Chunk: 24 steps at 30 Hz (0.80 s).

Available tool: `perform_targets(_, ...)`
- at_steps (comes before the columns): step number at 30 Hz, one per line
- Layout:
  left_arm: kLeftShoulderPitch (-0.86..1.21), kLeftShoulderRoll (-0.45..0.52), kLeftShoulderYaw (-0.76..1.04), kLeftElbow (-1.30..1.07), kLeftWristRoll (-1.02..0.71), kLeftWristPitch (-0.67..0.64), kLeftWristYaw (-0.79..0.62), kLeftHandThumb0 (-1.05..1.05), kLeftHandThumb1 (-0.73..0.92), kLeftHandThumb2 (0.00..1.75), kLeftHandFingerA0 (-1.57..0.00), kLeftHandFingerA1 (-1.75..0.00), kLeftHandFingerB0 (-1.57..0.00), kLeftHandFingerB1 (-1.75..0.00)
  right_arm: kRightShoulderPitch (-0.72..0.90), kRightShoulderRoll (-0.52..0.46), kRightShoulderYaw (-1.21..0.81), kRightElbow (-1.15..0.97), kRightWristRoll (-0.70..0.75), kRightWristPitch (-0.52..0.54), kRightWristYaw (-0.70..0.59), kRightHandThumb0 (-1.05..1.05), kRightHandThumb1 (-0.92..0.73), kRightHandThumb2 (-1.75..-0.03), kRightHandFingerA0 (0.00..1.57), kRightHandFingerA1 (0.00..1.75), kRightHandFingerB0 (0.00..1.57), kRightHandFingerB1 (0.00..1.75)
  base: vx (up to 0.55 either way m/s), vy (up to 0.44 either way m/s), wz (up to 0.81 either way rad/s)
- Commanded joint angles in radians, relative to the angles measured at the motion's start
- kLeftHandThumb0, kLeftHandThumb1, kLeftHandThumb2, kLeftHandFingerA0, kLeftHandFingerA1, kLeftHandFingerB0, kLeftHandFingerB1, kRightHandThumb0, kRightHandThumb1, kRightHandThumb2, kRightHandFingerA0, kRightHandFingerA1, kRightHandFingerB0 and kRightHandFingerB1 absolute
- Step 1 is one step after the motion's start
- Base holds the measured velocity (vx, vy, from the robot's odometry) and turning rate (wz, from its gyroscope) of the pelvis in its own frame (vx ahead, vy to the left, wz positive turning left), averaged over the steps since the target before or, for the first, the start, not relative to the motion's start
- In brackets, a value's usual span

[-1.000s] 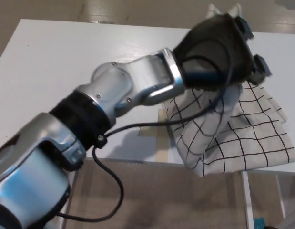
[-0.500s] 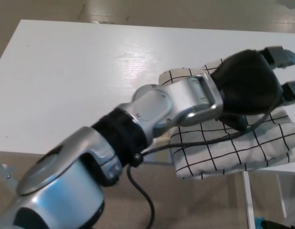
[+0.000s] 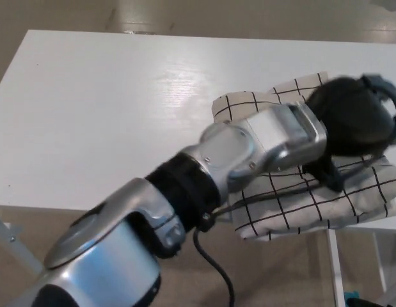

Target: Use the left hand to fold a white towel with checkered patterns in half.

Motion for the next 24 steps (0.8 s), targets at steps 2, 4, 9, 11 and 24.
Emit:
perform_targets(2, 0.070, 0.196, 0.315, -0.520, -0.329, 0.118, -0.340, -0.77, 0.46, 0.90, -0.04, -0.12, -0.05, -0.36, 0.035, 0.007, -0.005, 0.046, 0.032, -0.050, 0.023, -0.29, -0.69, -0.60, 0.62, 0.73, 0.76, 0.56, 0.00, 0.000, 0.00)
perform_targets(4, 0.095, 0.247, 0.382, -0.636, -0.410, 0.100, -0.367, -0.79, 0.46, 0.91, -0.03, -0.15, -0.03, -0.37, 0.045, 0.001, -0.004, 0.017, 0.013, -0.007, 0.006, -0.30, -0.68, -0.61, 0.76, 0.78, 0.76, 0.56, 0.00, 0.000, 0.00)
perform_targets(9, 0.166, 0.333, 0.491, -0.842, -0.580, 0.084, -0.408, -0.82, 0.49, 0.91, -0.04, -0.19, -0.04, -0.38, 0.066, -0.011, -0.003, -0.005, -0.006, 0.030, -0.002, -0.32, -0.68, -0.60, 0.83, 0.78, 0.74, 0.54, 0.00, 0.000, 0.00)
perform_targets(11, 0.250, 0.394, 0.569, -0.970, -0.689, 0.077, -0.417, -0.85, 0.52, 0.91, -0.02, -0.19, -0.05, -0.38, 0.078, -0.010, -0.014, -0.003, 0.019, 0.031, 0.012, -0.33, -0.68, -0.60, 0.82, 0.78, 0.73, 0.54, 0.00, 0.000, 0.00)
perform_targets(24, 0.950, 0.601, 1.044, -1.401, -1.257, 0.160, -0.564, -0.36, 0.13, 0.81, 0.00, -0.50, 0.00, -0.47, 0.171, -0.021, -0.086, -0.291, 0.172, 0.143, 0.057, -0.37, -0.73, -0.62, 0.41, 0.64, 0.63, 0.56, 0.00, 0.000, 0.00)
